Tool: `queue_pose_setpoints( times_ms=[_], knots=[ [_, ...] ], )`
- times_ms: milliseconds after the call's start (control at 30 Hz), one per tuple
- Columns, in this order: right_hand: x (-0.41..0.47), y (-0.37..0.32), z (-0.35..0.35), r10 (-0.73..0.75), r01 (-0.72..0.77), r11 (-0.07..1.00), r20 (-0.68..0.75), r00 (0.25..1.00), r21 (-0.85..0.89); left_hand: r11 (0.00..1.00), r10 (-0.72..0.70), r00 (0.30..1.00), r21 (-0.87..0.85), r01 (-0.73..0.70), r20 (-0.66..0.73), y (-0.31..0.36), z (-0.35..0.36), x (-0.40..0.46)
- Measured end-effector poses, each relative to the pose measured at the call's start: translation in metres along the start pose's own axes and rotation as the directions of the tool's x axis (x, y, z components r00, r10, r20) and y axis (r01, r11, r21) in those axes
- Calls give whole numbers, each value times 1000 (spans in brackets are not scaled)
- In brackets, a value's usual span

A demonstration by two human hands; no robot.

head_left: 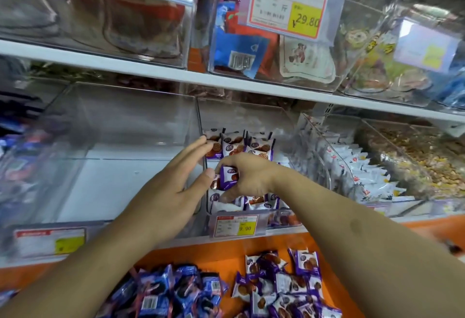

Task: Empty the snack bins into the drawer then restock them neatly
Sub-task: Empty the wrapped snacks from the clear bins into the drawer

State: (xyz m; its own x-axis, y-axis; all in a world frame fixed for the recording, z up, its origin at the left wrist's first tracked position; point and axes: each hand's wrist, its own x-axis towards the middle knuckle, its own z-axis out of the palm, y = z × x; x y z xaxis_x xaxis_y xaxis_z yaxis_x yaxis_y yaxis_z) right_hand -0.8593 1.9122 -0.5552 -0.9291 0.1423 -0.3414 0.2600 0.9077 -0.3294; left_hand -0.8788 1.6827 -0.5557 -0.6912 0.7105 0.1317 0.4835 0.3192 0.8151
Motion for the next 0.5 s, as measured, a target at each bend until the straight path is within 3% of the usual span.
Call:
queue_pose_setpoints(
  times_ms=[267, 500],
  knots=[
    [-13, 10, 1, -43, 64, 992, -185, 982, 106, 1000, 5, 1000, -15, -5, -19, 5, 0, -3],
    [-11, 8, 10, -26, 40, 989, -106, 994, 140, 1000, 12, 1000, 3, -12, -18, 5, 3, -2]
  ],
)
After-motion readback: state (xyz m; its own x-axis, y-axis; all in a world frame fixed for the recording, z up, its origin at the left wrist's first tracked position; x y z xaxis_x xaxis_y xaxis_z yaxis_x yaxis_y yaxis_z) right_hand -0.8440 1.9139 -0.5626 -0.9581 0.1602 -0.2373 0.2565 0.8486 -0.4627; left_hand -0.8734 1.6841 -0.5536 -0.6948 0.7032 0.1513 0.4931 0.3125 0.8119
